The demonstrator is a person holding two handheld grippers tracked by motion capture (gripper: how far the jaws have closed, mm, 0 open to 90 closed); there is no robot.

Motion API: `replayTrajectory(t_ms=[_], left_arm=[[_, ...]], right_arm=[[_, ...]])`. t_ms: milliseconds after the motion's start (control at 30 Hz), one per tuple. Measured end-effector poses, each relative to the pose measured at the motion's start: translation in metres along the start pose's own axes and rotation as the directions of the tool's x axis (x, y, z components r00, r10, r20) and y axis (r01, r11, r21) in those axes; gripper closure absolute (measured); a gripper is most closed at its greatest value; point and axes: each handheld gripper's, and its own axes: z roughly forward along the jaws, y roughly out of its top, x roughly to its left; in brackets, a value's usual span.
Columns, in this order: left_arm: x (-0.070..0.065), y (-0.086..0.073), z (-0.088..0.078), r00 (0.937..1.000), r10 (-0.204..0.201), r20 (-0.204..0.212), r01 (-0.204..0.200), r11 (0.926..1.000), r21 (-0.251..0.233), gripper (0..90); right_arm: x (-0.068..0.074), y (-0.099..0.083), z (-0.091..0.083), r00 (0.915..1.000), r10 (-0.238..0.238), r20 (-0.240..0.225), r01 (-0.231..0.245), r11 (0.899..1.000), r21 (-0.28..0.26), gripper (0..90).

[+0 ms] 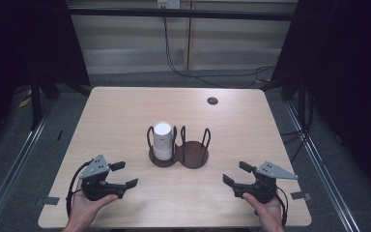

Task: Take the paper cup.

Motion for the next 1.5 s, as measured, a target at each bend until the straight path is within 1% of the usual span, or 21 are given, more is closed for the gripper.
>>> replayTrajectory(t_ms=[33,167,200,233,333,433,500,633,700,767,800,867,933,967,1067,1200,1267,1300,1333,1367,1500], left_arm=[[0.000,0.000,0.000,1.0000,0.008,-0.005,-0.008,1.0000,-0.002,21.4],[0.000,0.000,0.001,1.0000,-0.006,0.008,0.006,1.0000,-0.004,19.8],[0.000,0.000,0.002,0.9995,-0.024,0.018,0.024,0.9996,-0.012,19.8],[0.000,0.001,0.001,0.9995,-0.022,0.023,0.022,0.9997,-0.009,19.8],[0.000,0.004,0.001,0.9995,-0.030,0.009,0.030,0.9991,-0.029,20.5],[0.001,0.009,0.000,0.9998,-0.018,0.000,0.018,0.9996,-0.020,21.7],[0.001,0.012,0.001,0.9999,-0.013,0.001,0.013,0.9999,-0.004,24.5],[0.000,0.019,0.000,1.0000,-0.002,0.007,0.002,1.0000,0.004,26.4],[-0.001,0.021,0.000,0.9997,-0.011,0.020,0.011,0.9999,0.010,27.2],[-0.001,0.024,0.001,0.9998,-0.004,0.021,0.004,1.0000,0.009,28.5],[-0.001,0.026,0.001,0.9995,-0.004,0.033,0.004,0.9999,0.011,28.9],[0.000,0.030,0.002,0.9992,-0.003,0.039,0.002,1.0000,0.005,28.9],[0.001,0.034,0.003,0.9984,-0.015,0.054,0.014,0.9999,0.006,27.8],[0.002,0.035,0.003,0.9983,-0.009,0.058,0.008,0.9999,0.010,27.8],[0.004,0.040,0.004,0.9958,-0.028,0.088,0.028,0.9996,0.006,26.4],[0.006,0.048,0.007,0.9938,-0.016,0.110,0.012,0.9994,0.034,30.2],[0.006,0.056,0.008,0.9928,-0.011,0.119,0.008,0.9995,0.029,31.5],[0.006,0.056,0.008,0.9928,-0.011,0.119,0.008,0.9995,0.029,31.4],[0.006,0.063,0.008,0.9929,0.006,0.118,-0.009,0.9996,0.027,31.4],[0.006,0.063,0.008,0.9929,0.006,0.118,-0.009,0.9996,0.027,31.2],[0.006,0.077,0.012,0.9917,0.022,0.126,-0.027,0.9989,0.037,29.7]], right_arm=[[0.000,0.000,0.000,1.0000,0.000,0.000,0.000,1.000,0.000,14.6],[0.000,0.000,0.001,1.0000,-0.005,-0.007,0.005,1.000,0.013,14.6],[0.000,0.000,0.002,0.9999,-0.004,-0.011,0.004,1.000,0.016,14.6],[0.000,0.000,0.002,0.9999,-0.004,-0.011,0.004,1.000,0.016,14.6],[-0.001,0.000,0.002,0.9999,-0.003,-0.010,0.004,1.000,0.020,14.6],[-0.001,0.000,0.002,1.0000,-0.004,-0.009,0.004,1.000,0.021,14.6],[-0.001,0.000,0.002,0.9999,-0.002,-0.010,0.002,1.000,0.023,14.6],[0.001,0.000,0.002,0.9999,-0.005,-0.009,0.006,1.000,0.028,14.6],[0.001,0.000,0.001,0.9999,-0.009,-0.012,0.010,0.999,0.031,14.6],[0.002,0.000,0.000,0.9999,-0.010,-0.012,0.011,1.000,0.028,14.6],[0.002,0.000,0.000,0.9999,-0.011,-0.012,0.012,1.000,0.028,14.7],[0.002,0.001,0.000,0.9999,-0.012,-0.011,0.012,0.999,0.029,14.7],[0.001,0.001,0.001,0.9998,-0.012,-0.013,0.013,0.999,0.034,14.7],[0.001,0.001,0.001,0.9998,-0.012,-0.013,0.013,0.999,0.034,14.7],[0.002,0.001,0.001,0.9996,-0.018,-0.019,0.019,0.999,0.037,14.7],[0.003,0.001,0.001,0.9995,-0.022,-0.023,0.023,0.999,0.043,15.0],[0.003,0.001,0.002,0.9994,-0.021,-0.027,0.023,0.999,0.045,15.1],[0.003,0.001,0.002,0.9994,-0.021,-0.027,0.023,0.999,0.045,15.1],[0.002,0.001,0.002,0.9991,-0.024,-0.035,0.026,0.999,0.044,15.3],[0.002,0.001,0.002,0.9991,-0.024,-0.035,0.026,0.999,0.044,15.3],[0.002,0.001,0.003,0.9989,-0.024,-0.039,0.026,0.999,0.047,15.3]])
